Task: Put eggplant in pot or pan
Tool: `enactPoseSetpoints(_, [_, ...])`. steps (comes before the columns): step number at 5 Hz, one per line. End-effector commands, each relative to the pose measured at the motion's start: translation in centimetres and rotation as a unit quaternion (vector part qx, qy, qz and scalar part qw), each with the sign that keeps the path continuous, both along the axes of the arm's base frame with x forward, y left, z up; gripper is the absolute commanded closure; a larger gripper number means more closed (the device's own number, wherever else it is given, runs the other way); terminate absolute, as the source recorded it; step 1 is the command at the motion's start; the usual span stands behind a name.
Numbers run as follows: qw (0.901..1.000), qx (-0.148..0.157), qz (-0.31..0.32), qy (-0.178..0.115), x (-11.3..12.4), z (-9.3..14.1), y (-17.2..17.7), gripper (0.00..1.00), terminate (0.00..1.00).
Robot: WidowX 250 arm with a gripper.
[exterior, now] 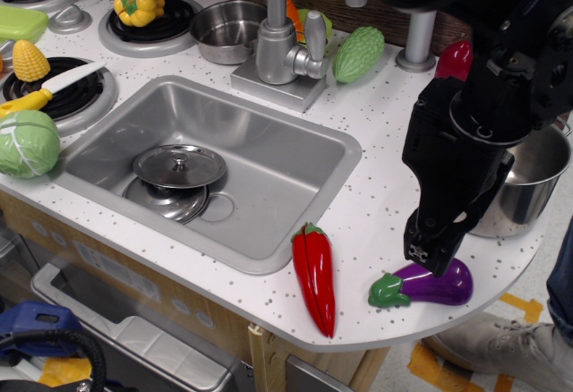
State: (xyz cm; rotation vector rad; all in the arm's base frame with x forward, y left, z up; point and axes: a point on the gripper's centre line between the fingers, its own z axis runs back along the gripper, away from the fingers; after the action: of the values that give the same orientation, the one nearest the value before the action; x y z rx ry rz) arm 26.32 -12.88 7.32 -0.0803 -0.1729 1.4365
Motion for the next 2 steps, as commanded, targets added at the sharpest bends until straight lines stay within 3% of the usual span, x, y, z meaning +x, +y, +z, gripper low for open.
enactPoseSetpoints(1, [1.0000,0.000,0.000,0.000,0.00,0.00,0.00,0.00,0.00])
enactPoseSetpoints(2, [0.9987,-0.015,0.048,-0.007,0.45,-0.13,0.26,0.00,0.00])
